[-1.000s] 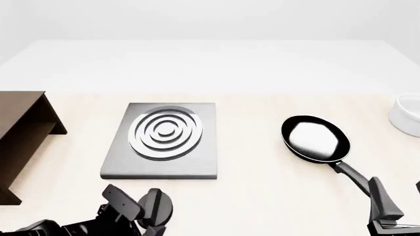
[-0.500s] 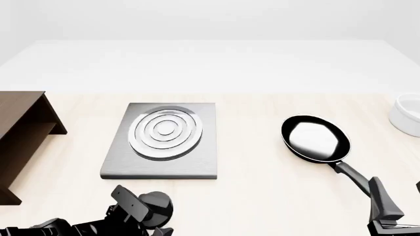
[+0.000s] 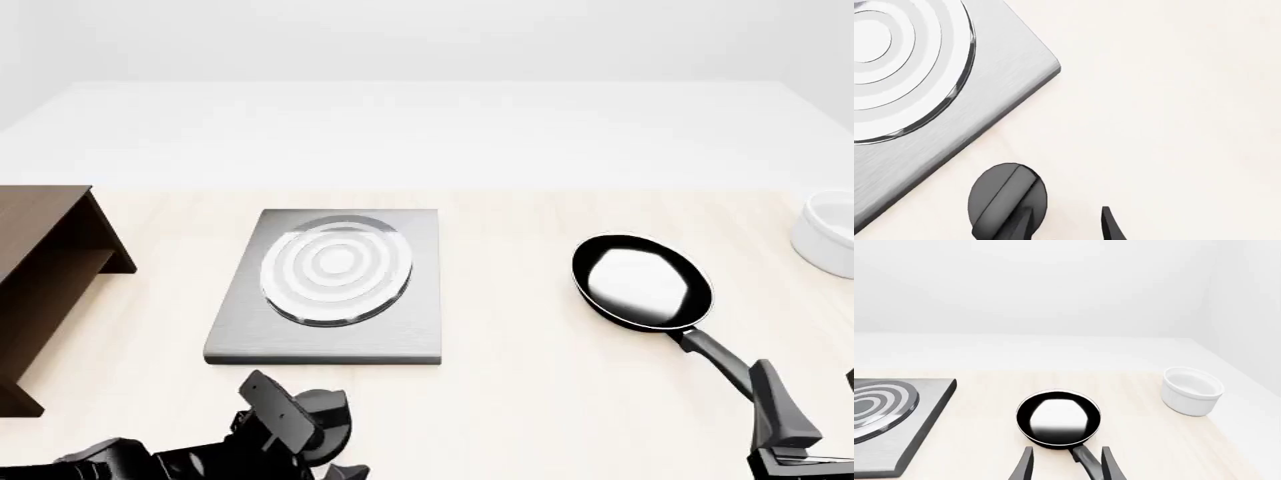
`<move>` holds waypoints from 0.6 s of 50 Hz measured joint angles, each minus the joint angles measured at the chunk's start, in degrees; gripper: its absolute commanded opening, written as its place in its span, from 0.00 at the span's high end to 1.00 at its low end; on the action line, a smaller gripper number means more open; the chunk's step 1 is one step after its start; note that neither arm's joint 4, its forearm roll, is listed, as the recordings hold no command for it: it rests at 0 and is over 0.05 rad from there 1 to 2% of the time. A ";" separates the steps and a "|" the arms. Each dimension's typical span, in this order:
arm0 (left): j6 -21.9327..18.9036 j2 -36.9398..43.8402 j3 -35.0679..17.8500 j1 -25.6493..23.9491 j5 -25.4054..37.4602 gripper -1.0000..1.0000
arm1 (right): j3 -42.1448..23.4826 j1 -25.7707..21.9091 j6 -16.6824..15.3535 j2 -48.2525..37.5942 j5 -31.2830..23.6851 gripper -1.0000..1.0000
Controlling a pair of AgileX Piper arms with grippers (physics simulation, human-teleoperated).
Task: Turn on the stove and put the frying pan on it.
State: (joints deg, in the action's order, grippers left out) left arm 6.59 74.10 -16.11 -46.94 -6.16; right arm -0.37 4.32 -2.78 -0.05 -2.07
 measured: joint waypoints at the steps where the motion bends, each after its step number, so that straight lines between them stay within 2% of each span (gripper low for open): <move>1: 0.01 -0.89 -0.29 -0.36 0.84 0.00 | 0.00 0.00 0.00 0.00 0.00 0.00; 10: -0.53 -10.84 -3.60 -2.88 10.51 0.00 | -0.01 0.04 -0.07 0.00 0.00 0.00; 15: -2.01 -18.01 -4.88 -1.90 16.85 0.00 | -0.01 0.06 -0.12 0.00 0.01 0.00; 25: -7.38 -38.79 -4.94 8.31 31.95 0.00 | -0.03 -0.08 -0.16 0.01 0.15 0.00; 30: -8.17 -47.96 -4.79 14.14 38.17 0.00 | -0.01 -0.06 -0.38 0.01 0.07 0.00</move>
State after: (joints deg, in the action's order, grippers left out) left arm -1.58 26.13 -20.90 -32.81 32.02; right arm -0.38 4.26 -3.15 -0.05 -2.01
